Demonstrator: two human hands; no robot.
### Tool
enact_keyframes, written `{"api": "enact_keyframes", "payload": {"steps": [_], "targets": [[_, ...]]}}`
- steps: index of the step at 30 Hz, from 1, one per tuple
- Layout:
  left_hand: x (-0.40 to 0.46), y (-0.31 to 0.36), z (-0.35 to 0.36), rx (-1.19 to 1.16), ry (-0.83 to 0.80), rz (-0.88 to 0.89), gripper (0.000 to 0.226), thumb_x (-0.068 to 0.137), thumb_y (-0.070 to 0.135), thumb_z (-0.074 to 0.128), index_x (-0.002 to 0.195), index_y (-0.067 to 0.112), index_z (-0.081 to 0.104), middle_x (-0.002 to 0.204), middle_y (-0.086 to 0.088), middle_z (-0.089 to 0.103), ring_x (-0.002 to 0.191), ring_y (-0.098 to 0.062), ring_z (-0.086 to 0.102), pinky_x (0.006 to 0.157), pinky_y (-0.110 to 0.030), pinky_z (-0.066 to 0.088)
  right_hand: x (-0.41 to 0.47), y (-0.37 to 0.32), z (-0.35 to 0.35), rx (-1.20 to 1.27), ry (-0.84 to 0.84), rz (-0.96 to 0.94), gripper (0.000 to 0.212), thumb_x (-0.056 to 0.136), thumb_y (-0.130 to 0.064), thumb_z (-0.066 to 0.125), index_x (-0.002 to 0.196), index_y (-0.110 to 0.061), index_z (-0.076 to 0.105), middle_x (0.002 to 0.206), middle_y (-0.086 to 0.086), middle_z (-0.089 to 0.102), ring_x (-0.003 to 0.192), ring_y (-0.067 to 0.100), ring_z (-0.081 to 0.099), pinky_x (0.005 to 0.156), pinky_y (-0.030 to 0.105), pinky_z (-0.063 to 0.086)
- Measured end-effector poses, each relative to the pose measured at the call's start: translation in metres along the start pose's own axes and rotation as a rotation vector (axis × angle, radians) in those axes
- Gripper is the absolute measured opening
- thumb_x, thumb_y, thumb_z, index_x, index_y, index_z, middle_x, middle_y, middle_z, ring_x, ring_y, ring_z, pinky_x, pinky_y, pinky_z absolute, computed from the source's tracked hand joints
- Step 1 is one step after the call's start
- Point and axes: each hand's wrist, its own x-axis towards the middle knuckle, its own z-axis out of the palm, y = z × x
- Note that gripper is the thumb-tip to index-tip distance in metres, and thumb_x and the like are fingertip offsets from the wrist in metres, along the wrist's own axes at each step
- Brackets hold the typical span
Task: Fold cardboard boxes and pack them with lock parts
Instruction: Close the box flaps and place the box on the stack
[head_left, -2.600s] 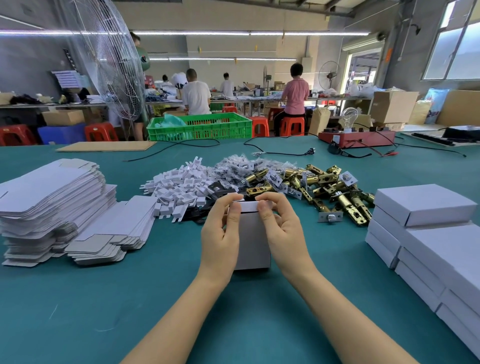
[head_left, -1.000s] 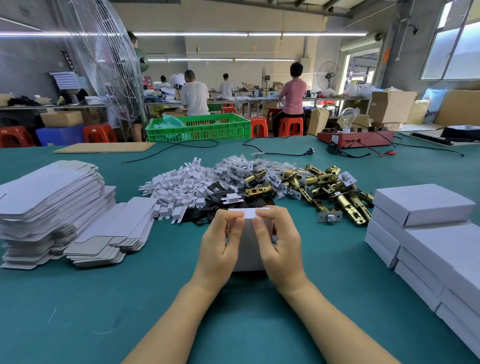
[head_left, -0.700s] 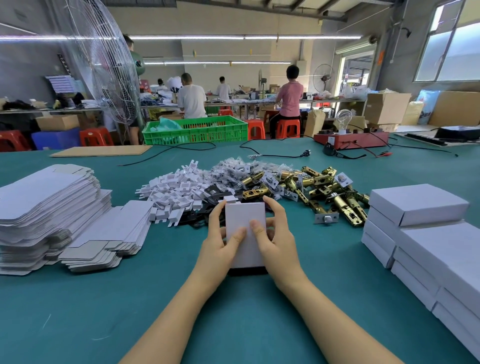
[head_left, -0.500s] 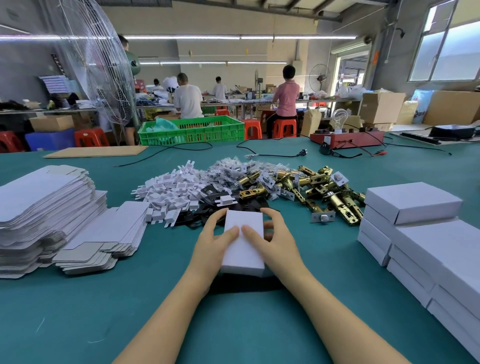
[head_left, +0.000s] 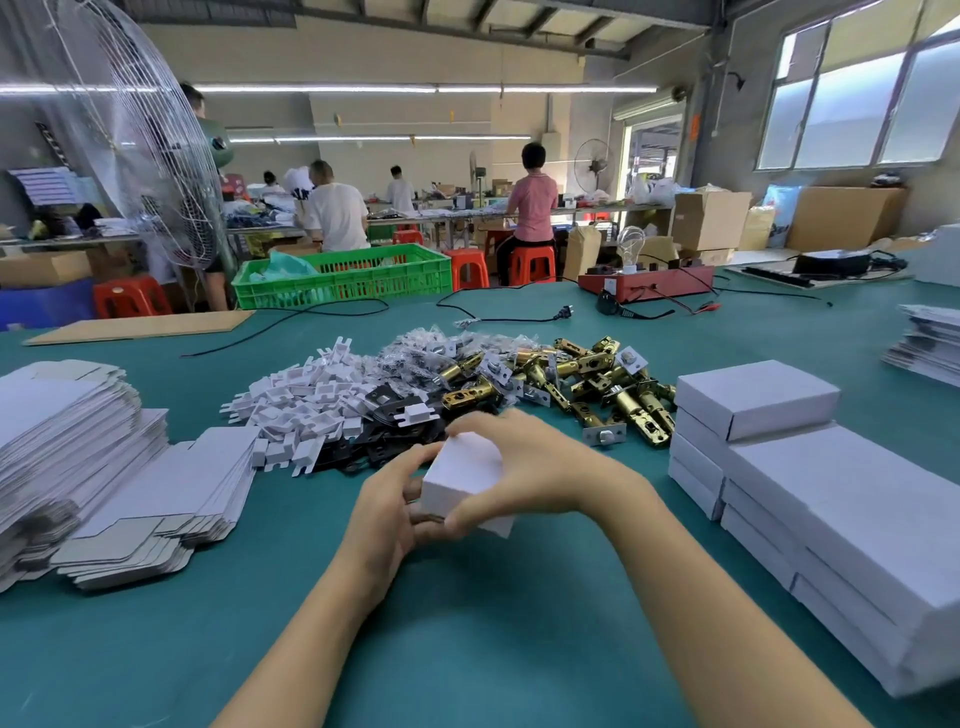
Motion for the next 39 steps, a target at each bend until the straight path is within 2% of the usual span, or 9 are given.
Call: {"api": "enact_keyframes", "payload": {"steps": [2, 6, 9, 11, 14, 18, 21, 24, 39], "targets": [[0.003, -0.003, 0.0, -0.022, 0.009, -0.032, 0.033, 0.097, 0.036, 0.052, 0.106, 0.006, 0.064, 0.07, -0.012, 0.069, 0.052, -0.026, 0.066, 0.047, -0.029, 0.055, -0.011, -0.002, -0.029, -0.005, 0.081, 0.032, 0.086, 0.063, -0.056, 0.081, 0.136, -0.04, 0.039, 0.124, 0.002, 0.042, 0.113, 0.021, 0.041, 0.091, 0.038, 0.043], [0.006, -0.008, -0.001, 0.021, -0.02, -0.035, 0.034, 0.098, 0.035, 0.049, 0.108, 0.007, 0.065, 0.072, -0.01, 0.069, 0.056, -0.027, 0.068, 0.049, -0.029, 0.056, -0.049, 0.004, -0.089, 0.036, 0.316, 0.168, 0.094, 0.05, -0.07, 0.074, 0.133, -0.042, 0.039, 0.127, 0.001, 0.044, 0.109, 0.022, 0.045, 0.07, 0.026, 0.04], [0.006, -0.009, -0.001, 0.046, -0.033, -0.027, 0.035, 0.096, 0.037, 0.052, 0.107, 0.007, 0.065, 0.076, -0.011, 0.07, 0.061, -0.028, 0.07, 0.052, -0.029, 0.057, -0.083, 0.027, -0.121, -0.083, 0.476, 0.396, 0.108, 0.036, -0.078, 0.069, 0.133, -0.043, 0.038, 0.128, 0.006, 0.045, 0.115, 0.031, 0.043, 0.085, 0.041, 0.044], [0.006, -0.009, 0.0, 0.055, -0.039, -0.021, 0.036, 0.095, 0.037, 0.052, 0.107, 0.007, 0.065, 0.077, -0.011, 0.07, 0.061, -0.027, 0.07, 0.052, -0.028, 0.057, -0.104, 0.046, -0.131, -0.185, 0.523, 0.6, 0.106, 0.04, -0.075, 0.073, 0.134, -0.039, 0.039, 0.128, 0.013, 0.044, 0.119, 0.037, 0.04, 0.089, 0.045, 0.042], [0.005, -0.009, 0.001, 0.056, -0.048, -0.014, 0.041, 0.088, 0.042, 0.055, 0.106, 0.006, 0.066, 0.076, -0.011, 0.07, 0.061, -0.026, 0.069, 0.052, -0.028, 0.057, -0.126, 0.067, -0.137, -0.22, 0.467, 0.838, 0.095, 0.042, -0.068, 0.079, 0.122, -0.028, 0.047, 0.123, 0.017, 0.046, 0.114, 0.038, 0.042, 0.081, 0.04, 0.041], [0.004, -0.009, 0.0, 0.051, -0.057, -0.008, 0.05, 0.079, 0.046, 0.057, 0.106, 0.005, 0.066, 0.078, -0.011, 0.07, 0.062, -0.025, 0.069, 0.053, -0.028, 0.057, -0.133, 0.072, -0.135, -0.136, 0.35, 0.889, 0.082, 0.037, -0.065, 0.081, 0.1, -0.023, 0.049, 0.118, 0.013, 0.051, 0.104, 0.032, 0.048, 0.08, 0.038, 0.044], [0.004, -0.009, 0.0, 0.046, -0.059, -0.012, 0.051, 0.079, 0.046, 0.057, 0.107, 0.004, 0.065, 0.078, -0.012, 0.071, 0.062, -0.025, 0.069, 0.054, -0.028, 0.057, -0.131, 0.067, -0.133, -0.137, 0.336, 0.928, 0.097, 0.034, -0.062, 0.079, 0.117, -0.027, 0.044, 0.129, 0.015, 0.045, 0.118, 0.035, 0.041, 0.092, 0.042, 0.043], [0.004, -0.009, 0.001, 0.049, -0.066, -0.013, 0.052, 0.079, 0.047, 0.057, 0.107, 0.004, 0.065, 0.079, -0.012, 0.071, 0.063, -0.024, 0.069, 0.054, -0.028, 0.057, -0.127, 0.066, -0.128, -0.182, 0.355, 0.97, 0.101, 0.054, -0.051, 0.085, 0.135, -0.024, 0.032, 0.139, 0.022, 0.033, 0.129, 0.042, 0.03, 0.099, 0.047, 0.04], [0.005, -0.008, 0.002, 0.05, -0.059, -0.023, 0.045, 0.084, 0.044, 0.057, 0.103, 0.005, 0.067, 0.08, -0.011, 0.071, 0.064, -0.022, 0.069, 0.057, -0.027, 0.057, -0.118, 0.077, -0.123, -0.155, 0.282, 1.068, 0.109, 0.057, -0.061, 0.083, 0.14, -0.015, 0.03, 0.143, 0.021, 0.037, 0.131, 0.043, 0.031, 0.104, 0.052, 0.036]]}}
